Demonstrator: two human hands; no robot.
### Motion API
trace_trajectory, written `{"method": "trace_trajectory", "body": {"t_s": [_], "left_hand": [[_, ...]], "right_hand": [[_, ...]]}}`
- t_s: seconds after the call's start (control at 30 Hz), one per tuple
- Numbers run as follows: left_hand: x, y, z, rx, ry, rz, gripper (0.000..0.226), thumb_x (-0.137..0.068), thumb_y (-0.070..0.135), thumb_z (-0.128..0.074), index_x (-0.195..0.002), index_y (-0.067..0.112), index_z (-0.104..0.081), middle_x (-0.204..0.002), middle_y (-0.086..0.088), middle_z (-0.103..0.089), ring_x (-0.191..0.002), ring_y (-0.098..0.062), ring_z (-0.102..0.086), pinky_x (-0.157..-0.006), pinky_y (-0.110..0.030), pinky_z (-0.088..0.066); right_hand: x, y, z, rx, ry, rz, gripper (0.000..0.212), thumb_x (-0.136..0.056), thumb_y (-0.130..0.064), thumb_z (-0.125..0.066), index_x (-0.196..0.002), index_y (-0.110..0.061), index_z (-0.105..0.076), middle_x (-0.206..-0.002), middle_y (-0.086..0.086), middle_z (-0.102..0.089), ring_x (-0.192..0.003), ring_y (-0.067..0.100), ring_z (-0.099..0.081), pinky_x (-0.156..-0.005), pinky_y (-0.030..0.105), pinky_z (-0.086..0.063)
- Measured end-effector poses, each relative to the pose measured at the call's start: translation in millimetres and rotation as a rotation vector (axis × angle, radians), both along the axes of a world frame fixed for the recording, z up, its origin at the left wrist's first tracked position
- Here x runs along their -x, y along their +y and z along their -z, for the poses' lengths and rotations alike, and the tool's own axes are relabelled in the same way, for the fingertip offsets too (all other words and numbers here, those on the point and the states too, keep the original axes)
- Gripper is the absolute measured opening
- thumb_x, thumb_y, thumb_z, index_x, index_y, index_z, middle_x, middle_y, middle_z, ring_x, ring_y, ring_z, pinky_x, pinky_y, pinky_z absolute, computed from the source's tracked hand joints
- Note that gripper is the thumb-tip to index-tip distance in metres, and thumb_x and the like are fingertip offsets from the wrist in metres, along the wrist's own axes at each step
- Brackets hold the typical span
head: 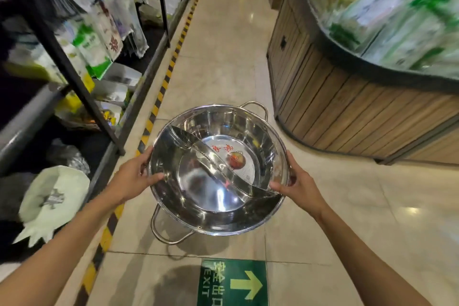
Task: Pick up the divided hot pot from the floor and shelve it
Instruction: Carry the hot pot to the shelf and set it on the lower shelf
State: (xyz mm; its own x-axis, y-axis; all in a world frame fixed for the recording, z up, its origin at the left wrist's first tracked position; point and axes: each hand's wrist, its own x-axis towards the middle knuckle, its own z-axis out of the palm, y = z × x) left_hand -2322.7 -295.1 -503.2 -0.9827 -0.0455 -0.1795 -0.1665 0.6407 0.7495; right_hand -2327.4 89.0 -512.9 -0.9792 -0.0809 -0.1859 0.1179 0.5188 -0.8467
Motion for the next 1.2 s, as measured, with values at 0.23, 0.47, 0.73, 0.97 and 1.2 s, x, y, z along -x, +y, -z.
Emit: {"method": "trace_trajectory", "body": {"t_s": [0.23,0.47,0.73,0.97,1.2], "left_hand": [[-42.2,-22.7,-220.3,-0.136,0.017,-0.025,0.087,-0.074,0.006,-0.073,-0.144,0.016,-0.022,-0.137,-0.02,-0.05,-0.115,-0.019,-0.053,-0.103,-0.029,-0.037],[-96.9,-51.1,-285.7,-0.138,0.019,-0.014,0.098,-0.072,0.008,-0.074,-0.146,0.025,-0.013,-0.048,0.012,-0.054,-0.057,-0.014,-0.042,-0.061,-0.02,-0.037],[-204.0,-55.2,-303.0,-0.149,0.1,-0.312,0.096,-0.07,0.008,-0.076,-0.146,0.016,-0.017,-0.103,-0.004,-0.054,-0.083,-0.012,-0.051,-0.075,-0.015,-0.04],[-336.8,-37.5,-298.4,-0.129,0.104,-0.725,0.094,-0.071,0.009,-0.075,-0.144,0.027,-0.019,-0.066,-0.025,-0.057,-0.094,-0.034,-0.059,-0.078,-0.022,-0.05],[-526.5,7.1,-308.0,-0.056,0.071,-1.137,0.094,-0.072,0.004,-0.073,-0.145,0.014,-0.016,-0.061,-0.031,-0.045,-0.055,-0.019,-0.049,-0.051,-0.015,-0.031]], "right_hand": [[-12.9,-23.8,-222.7,-0.048,0.087,-0.119,0.101,-0.066,-0.039,-0.08,-0.141,-0.048,-0.013,-0.119,-0.029,-0.048,-0.115,0.004,-0.049,-0.092,0.018,-0.043],[-21.2,-38.7,-302.3,-0.075,0.188,-0.274,0.096,-0.056,-0.063,-0.073,-0.131,-0.065,-0.014,-0.114,-0.04,-0.051,-0.104,-0.01,-0.054,-0.093,0.023,-0.044],[-12.5,-89.6,-312.5,-0.043,0.184,-0.586,0.098,-0.056,-0.058,-0.077,-0.13,-0.068,-0.015,-0.12,-0.032,-0.056,-0.107,0.001,-0.058,-0.089,0.024,-0.049],[-37.4,-169.3,-319.3,-0.025,0.174,-0.913,0.099,-0.054,-0.054,-0.08,-0.125,-0.07,-0.013,-0.122,-0.037,-0.052,-0.11,0.002,-0.055,-0.094,0.027,-0.047],[-143.8,-282.9,-308.9,-0.008,0.107,-1.364,0.118,-0.047,-0.059,-0.079,-0.144,-0.041,-0.015,-0.139,-0.006,-0.051,-0.126,0.016,-0.051,-0.108,0.045,-0.042]]}}
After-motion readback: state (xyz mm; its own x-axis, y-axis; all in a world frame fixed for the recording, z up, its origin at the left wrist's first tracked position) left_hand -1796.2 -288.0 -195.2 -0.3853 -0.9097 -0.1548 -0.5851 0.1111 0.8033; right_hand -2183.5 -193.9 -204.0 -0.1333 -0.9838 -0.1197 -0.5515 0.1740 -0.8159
